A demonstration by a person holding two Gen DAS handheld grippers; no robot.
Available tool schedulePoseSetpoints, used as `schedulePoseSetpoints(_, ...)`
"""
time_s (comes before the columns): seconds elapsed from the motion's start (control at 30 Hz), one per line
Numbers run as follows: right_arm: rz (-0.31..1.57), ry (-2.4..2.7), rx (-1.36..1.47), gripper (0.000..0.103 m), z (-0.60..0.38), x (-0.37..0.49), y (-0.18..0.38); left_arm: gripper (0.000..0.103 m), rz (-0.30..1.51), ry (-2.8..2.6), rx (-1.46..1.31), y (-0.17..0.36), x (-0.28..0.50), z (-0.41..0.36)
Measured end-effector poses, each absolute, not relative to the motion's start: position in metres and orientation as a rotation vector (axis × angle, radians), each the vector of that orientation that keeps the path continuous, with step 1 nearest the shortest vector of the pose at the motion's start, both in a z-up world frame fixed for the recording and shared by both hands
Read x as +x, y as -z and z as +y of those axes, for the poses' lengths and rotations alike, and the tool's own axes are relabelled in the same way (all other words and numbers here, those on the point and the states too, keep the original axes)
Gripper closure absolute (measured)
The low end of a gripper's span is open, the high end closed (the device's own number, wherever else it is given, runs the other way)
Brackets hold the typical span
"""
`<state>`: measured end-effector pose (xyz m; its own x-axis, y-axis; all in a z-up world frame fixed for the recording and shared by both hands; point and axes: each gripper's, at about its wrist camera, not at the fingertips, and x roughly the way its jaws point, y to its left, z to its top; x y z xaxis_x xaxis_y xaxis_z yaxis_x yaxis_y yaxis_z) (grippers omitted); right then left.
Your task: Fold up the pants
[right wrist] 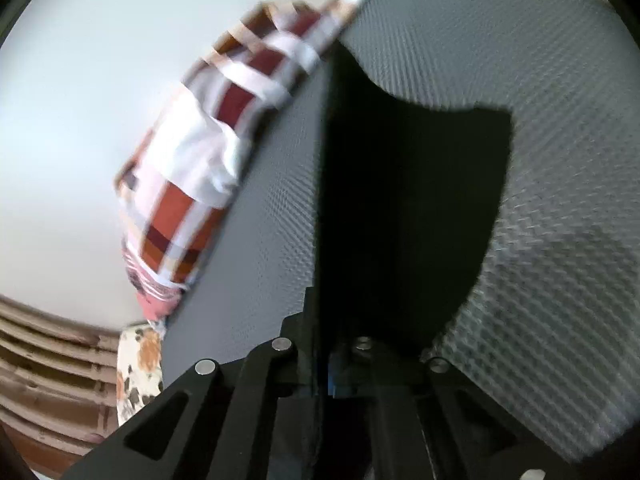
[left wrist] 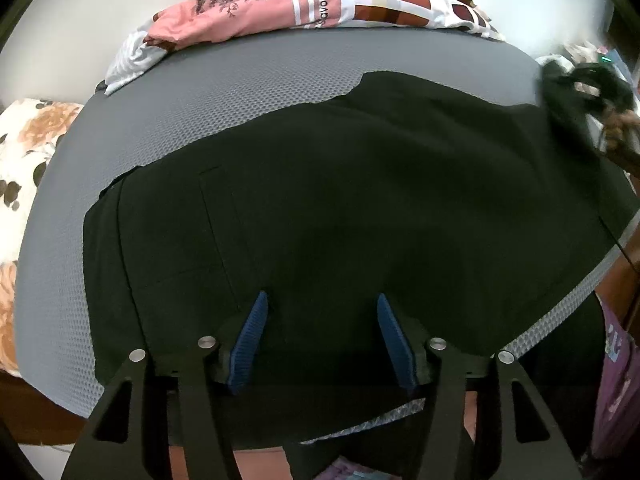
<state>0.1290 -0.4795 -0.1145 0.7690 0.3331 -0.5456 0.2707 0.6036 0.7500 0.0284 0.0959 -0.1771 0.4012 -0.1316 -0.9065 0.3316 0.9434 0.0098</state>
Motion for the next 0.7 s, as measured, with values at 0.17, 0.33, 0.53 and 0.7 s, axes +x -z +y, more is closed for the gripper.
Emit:
schedulePoseSetpoints(0.17, 0.577, 0.012, 0.991, 0.099, -0.517, 0.027, 0.086, 0.043, 1.126, 0.302, 0.205, 0.177, 0.029, 0.096)
schedulePoseSetpoints(0.33, 0.655, 0.106, 1.085, 0.099, -0.538, -0.077, 0.134, 0.04, 1.123, 0.307, 0.203, 0.179, 0.032, 0.094)
schedulePoseSetpoints(0.53, 0.635, 0.082, 1.26, 0.102, -0.55, -0.111, 0.192, 0.033, 1.118, 0.326, 0.24, 0.181, 0.034, 0.09)
schedulePoseSetpoints(0.7, 0.57, 0.049, 1.347, 0.095, -0.564, -0.128, 0.2, 0.03, 1.123, 0.335, 0.24, 0.181, 0.037, 0.092)
